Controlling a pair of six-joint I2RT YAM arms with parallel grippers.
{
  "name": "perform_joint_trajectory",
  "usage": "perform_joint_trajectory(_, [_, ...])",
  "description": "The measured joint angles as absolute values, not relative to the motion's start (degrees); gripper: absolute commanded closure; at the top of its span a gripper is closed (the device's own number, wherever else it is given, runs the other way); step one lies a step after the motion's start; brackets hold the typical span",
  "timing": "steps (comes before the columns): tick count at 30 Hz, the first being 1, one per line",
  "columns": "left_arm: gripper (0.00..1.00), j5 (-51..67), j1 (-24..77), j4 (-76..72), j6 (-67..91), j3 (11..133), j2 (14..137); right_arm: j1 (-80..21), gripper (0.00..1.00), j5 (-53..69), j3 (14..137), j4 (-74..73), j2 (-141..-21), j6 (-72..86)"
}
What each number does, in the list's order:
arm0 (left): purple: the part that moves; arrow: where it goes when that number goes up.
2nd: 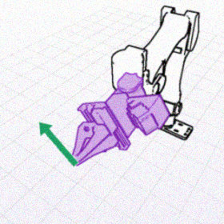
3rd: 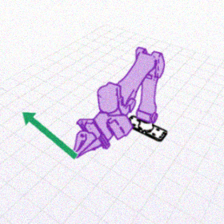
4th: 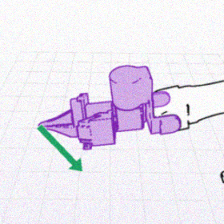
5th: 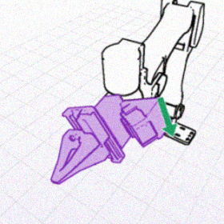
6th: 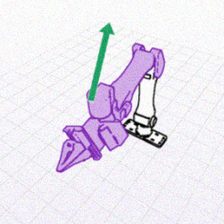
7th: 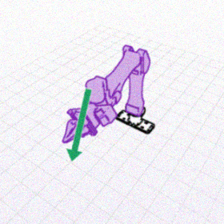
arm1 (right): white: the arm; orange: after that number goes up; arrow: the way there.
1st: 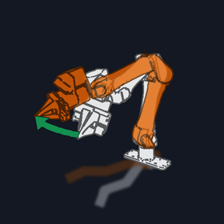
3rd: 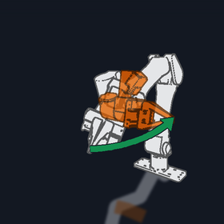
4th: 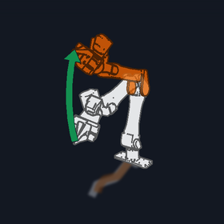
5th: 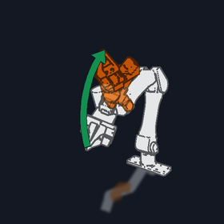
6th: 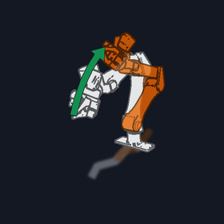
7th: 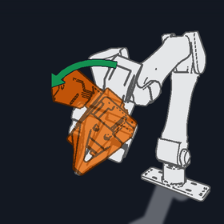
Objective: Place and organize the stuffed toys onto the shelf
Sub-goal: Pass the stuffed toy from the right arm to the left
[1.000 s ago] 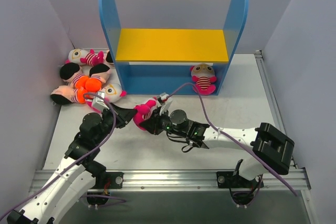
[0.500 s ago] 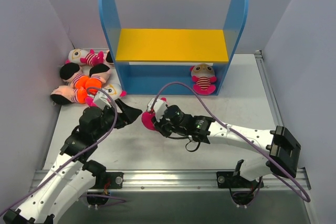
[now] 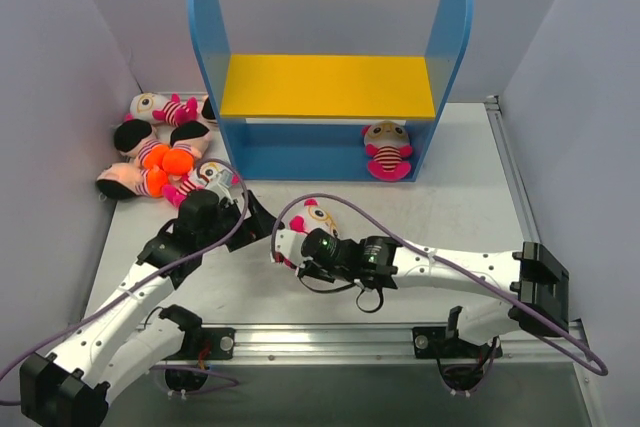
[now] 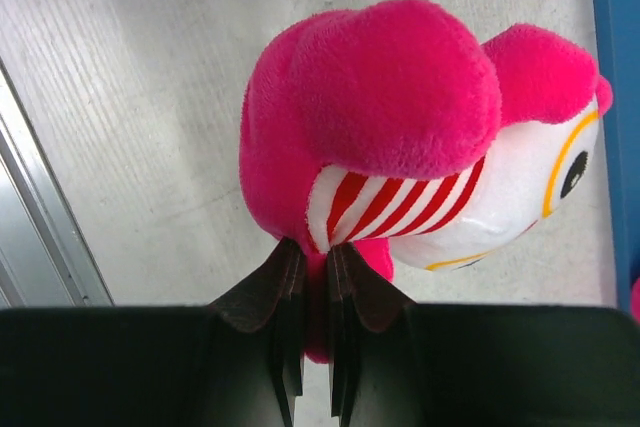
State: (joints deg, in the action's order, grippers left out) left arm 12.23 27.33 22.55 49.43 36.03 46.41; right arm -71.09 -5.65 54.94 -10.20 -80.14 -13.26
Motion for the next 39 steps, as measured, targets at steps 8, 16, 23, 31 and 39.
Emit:
perform_joint_trajectory(8, [0.06, 18.6, 27.3, 15.3, 53.6, 33.0, 50.9, -77.1, 1.0, -10.8, 56.5, -12.7, -80.4, -17.2])
perform_joint_trajectory(16, [0.06, 23.2, 28.8, 9.5, 55.4, 32.6, 56.6, -79.8, 1.0, -14.6, 59.7, -14.5, -82.3, -19.3])
perform_joint_trajectory(23, [0.32, 24.3, 31.1, 5.7, 57.0, 31.2, 58.6, -80.1, 1.0, -18.0, 60.4, -15.4, -82.4, -20.1])
perform_joint_trajectory(31, [0.97, 22.5, 32.6, 0.4, 59.0, 29.0, 56.5, -80.7, 0.8, -19.8, 60.4, -15.2, -82.4, -19.5])
perform_joint_trajectory(39, [0.98, 17.2, 32.7, -5.6, 59.1, 26.3, 50.4, -79.4, 0.49, -19.4, 57.9, -11.7, -78.7, -14.7])
